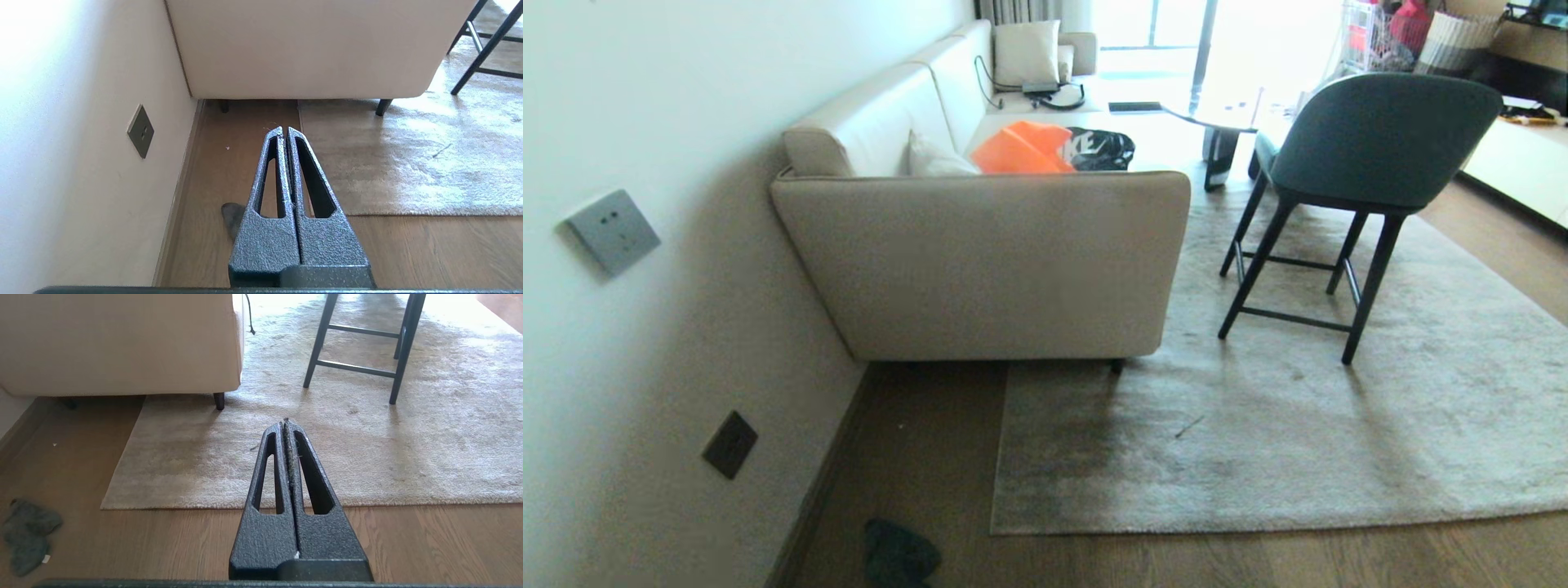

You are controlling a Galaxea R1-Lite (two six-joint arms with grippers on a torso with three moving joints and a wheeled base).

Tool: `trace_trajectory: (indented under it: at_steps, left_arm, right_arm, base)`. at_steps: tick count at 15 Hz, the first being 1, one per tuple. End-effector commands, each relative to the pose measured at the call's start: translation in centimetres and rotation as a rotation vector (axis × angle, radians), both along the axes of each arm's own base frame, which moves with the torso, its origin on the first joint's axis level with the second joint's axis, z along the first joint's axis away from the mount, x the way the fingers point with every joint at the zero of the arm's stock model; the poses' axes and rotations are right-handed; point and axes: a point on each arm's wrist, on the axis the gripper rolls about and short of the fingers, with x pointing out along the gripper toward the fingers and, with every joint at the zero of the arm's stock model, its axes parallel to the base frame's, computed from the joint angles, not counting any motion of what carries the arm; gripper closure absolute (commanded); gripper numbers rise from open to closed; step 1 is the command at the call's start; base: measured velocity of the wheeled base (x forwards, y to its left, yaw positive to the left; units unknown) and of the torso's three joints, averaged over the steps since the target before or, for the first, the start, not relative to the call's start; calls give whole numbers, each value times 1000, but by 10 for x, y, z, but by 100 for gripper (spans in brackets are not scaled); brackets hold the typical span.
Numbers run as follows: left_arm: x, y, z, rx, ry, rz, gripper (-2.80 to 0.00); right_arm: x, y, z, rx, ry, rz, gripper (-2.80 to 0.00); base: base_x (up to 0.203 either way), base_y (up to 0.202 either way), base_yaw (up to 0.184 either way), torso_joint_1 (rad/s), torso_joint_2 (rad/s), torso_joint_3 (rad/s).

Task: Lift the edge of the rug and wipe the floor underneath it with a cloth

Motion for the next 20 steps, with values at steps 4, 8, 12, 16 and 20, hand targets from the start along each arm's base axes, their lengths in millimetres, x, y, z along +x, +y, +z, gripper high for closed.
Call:
trace_trajectory:
  at_steps: [4, 8, 12, 16, 20]
  left_arm:
    - [0, 0, 0, -1, 0, 0, 0]
    - [0, 0, 0, -1, 0, 0, 0]
    - [0, 0, 0, -1, 0, 0, 0]
    - [0, 0, 0, -1, 0, 0, 0]
    - [0, 0, 0, -1, 0, 0, 0]
  right_arm:
    - [0, 0, 0, -1, 1, -1, 0]
    - [0, 0, 0, -4, 0, 0, 0]
    - [0, 0, 0, -5, 0, 0, 0]
    - [0, 0, 0, -4, -2, 0, 0]
    - [0, 0, 0, -4, -2, 0, 0]
  base:
    - [0, 0, 0, 0, 0, 0]
    - [0, 0, 0, -3, -14, -23]
    - [0, 0, 0, -22, -320, -343]
    - [0, 0, 0, 16, -424, -408]
    - [0, 0, 0, 68, -458, -387]
